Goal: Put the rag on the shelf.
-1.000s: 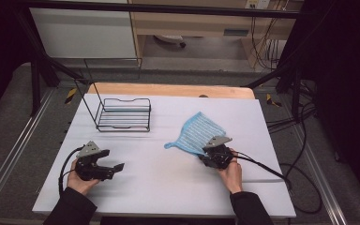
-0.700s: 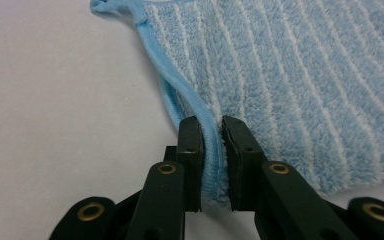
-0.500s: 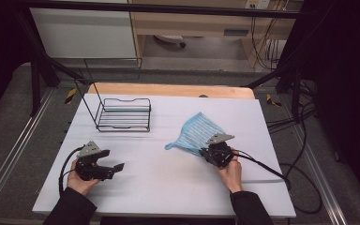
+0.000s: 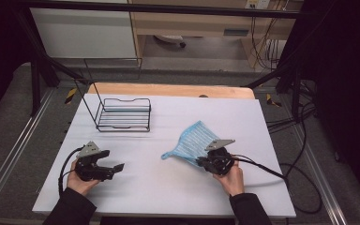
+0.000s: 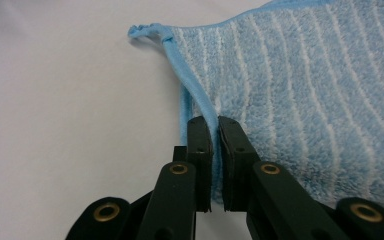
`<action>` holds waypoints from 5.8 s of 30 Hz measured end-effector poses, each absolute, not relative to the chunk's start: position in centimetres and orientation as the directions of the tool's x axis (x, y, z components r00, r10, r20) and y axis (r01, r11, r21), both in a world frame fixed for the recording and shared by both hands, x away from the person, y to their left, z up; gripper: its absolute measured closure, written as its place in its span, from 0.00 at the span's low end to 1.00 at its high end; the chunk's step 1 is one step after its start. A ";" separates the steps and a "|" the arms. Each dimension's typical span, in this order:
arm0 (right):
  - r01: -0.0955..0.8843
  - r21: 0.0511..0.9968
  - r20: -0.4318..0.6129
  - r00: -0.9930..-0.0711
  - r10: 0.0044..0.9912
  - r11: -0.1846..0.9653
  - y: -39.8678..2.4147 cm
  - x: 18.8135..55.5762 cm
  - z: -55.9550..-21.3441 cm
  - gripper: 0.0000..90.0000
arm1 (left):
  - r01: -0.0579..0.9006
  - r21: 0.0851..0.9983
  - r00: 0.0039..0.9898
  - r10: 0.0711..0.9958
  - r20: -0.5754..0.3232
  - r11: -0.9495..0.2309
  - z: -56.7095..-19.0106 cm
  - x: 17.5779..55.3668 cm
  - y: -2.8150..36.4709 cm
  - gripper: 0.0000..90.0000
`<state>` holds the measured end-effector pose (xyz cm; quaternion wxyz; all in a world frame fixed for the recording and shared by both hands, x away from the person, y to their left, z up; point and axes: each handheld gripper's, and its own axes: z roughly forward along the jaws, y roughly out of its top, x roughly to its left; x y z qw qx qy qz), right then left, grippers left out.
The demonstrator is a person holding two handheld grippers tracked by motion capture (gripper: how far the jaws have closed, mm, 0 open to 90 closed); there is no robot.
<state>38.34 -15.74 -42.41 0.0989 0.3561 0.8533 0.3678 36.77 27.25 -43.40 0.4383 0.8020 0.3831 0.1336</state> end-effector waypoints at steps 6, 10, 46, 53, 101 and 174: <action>0.549 0.672 0.110 -0.737 0.667 0.497 -16.0 37.0 -42.7 0.94 | 0.503 0.803 0.668 0.734 -0.125 -0.321 -43.3 36.7 27.2 0.15; 0.557 0.663 0.119 -0.738 0.665 0.500 -16.0 36.8 -43.2 0.91 | 0.512 0.799 0.663 0.737 -0.134 -0.316 -43.2 36.7 27.0 0.15; 0.598 0.766 0.112 -0.488 0.866 0.238 -21.2 39.0 -44.2 0.43 | 0.594 0.696 0.694 0.695 -0.190 -0.403 -44.6 42.2 7.4 0.60; 0.606 0.761 0.096 -0.461 0.882 0.233 -21.1 39.3 -44.6 0.43 | 0.576 0.718 0.688 0.706 -0.168 -0.390 -45.2 42.3 6.4 0.68; 0.511 0.744 0.152 -0.757 0.636 0.430 -11.8 40.9 -44.5 0.90 | 0.647 0.740 0.508 0.828 -0.237 -0.185 -44.8 31.1 15.0 0.95; 0.613 0.752 0.256 -0.610 0.750 0.242 -11.7 44.9 -44.5 0.57 | 0.711 0.661 0.507 0.826 -0.245 -0.240 -44.6 45.0 16.2 0.80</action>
